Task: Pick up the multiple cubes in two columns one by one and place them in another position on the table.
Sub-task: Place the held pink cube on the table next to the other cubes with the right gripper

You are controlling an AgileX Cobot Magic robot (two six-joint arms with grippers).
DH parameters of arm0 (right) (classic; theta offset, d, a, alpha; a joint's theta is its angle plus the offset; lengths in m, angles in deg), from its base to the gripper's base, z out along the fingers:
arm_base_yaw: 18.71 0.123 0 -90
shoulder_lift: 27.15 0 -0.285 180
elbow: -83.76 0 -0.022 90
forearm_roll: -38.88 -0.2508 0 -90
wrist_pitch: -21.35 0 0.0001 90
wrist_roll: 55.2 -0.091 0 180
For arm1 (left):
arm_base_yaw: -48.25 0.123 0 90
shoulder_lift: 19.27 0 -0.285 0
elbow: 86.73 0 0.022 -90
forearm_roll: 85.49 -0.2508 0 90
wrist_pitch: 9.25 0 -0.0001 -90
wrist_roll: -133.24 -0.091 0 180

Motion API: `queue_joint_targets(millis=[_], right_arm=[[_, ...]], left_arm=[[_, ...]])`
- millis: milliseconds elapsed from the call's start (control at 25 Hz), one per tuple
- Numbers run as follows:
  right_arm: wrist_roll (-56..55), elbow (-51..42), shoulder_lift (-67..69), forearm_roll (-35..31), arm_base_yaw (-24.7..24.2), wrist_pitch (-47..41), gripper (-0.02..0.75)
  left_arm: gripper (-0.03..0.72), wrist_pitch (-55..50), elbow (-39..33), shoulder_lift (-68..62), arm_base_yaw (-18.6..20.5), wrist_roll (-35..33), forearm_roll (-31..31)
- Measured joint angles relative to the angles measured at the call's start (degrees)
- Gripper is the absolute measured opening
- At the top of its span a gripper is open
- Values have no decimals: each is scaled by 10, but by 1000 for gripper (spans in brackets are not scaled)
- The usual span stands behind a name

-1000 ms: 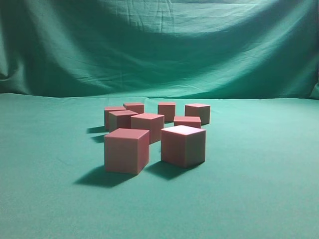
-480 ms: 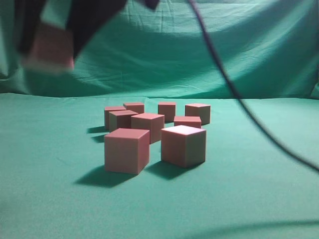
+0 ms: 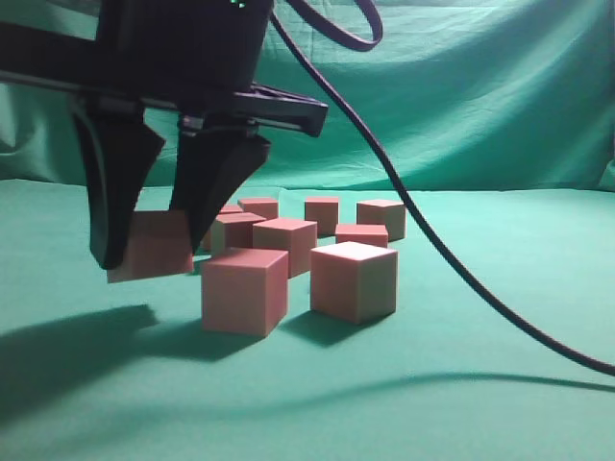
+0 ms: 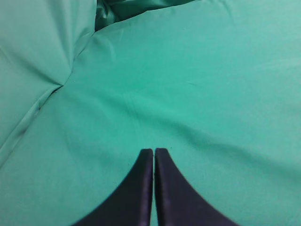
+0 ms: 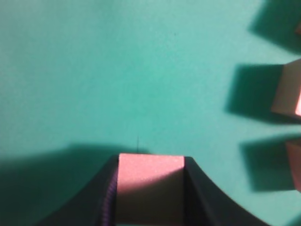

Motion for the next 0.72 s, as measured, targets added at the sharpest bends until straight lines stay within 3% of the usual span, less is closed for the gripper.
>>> queue_joint_targets(millis=[560,720], right_arm=[[5,0,20,12,0,23,262],[21,12,24,12,0,3,476]], left_arm=[[0,0,0,0,0,0,0],[0,0,0,0,0,0,0]])
